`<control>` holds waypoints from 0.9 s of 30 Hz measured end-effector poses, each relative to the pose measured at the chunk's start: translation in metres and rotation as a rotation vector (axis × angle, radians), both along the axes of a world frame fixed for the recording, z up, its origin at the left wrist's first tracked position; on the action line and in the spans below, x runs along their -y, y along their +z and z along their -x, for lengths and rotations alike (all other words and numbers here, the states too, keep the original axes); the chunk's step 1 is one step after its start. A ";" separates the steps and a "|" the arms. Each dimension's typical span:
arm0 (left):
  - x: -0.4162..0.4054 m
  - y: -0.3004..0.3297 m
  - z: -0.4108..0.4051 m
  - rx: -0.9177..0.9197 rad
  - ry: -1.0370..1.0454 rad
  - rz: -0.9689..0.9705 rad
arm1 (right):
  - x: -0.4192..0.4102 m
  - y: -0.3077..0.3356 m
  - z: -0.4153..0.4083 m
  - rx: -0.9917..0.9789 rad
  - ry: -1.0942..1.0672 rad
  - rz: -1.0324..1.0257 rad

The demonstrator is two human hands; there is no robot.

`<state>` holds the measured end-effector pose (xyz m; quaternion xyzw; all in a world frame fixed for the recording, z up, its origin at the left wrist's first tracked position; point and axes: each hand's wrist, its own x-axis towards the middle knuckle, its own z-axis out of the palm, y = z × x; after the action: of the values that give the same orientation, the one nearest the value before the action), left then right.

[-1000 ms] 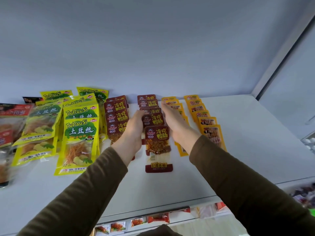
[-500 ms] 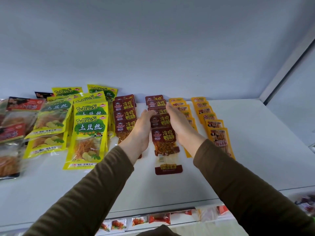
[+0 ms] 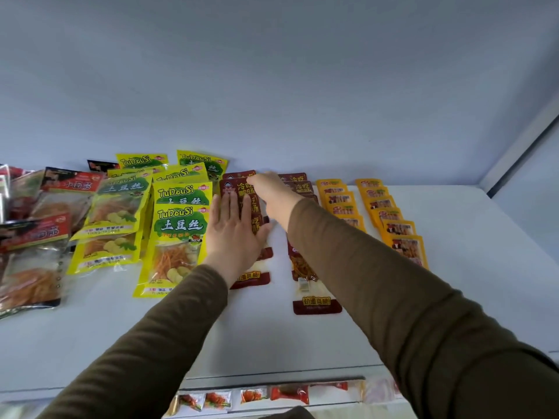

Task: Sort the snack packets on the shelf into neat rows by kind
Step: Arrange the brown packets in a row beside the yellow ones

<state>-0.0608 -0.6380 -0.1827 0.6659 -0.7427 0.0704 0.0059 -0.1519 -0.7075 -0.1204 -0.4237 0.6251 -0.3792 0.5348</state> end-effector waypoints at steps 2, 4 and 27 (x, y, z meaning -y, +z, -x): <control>-0.001 -0.008 0.000 -0.003 -0.011 0.005 | 0.015 -0.003 -0.004 -0.045 0.002 -0.003; -0.004 -0.013 0.002 -0.046 -0.011 0.002 | 0.026 -0.007 -0.005 -0.103 0.003 -0.014; -0.003 -0.020 0.005 -0.371 -0.192 -0.028 | 0.053 -0.029 0.003 -0.094 -0.207 0.073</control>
<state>-0.0659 -0.6347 -0.2027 0.5936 -0.7899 -0.0645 0.1400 -0.1550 -0.7608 -0.1494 -0.3934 0.6755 -0.4346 0.4472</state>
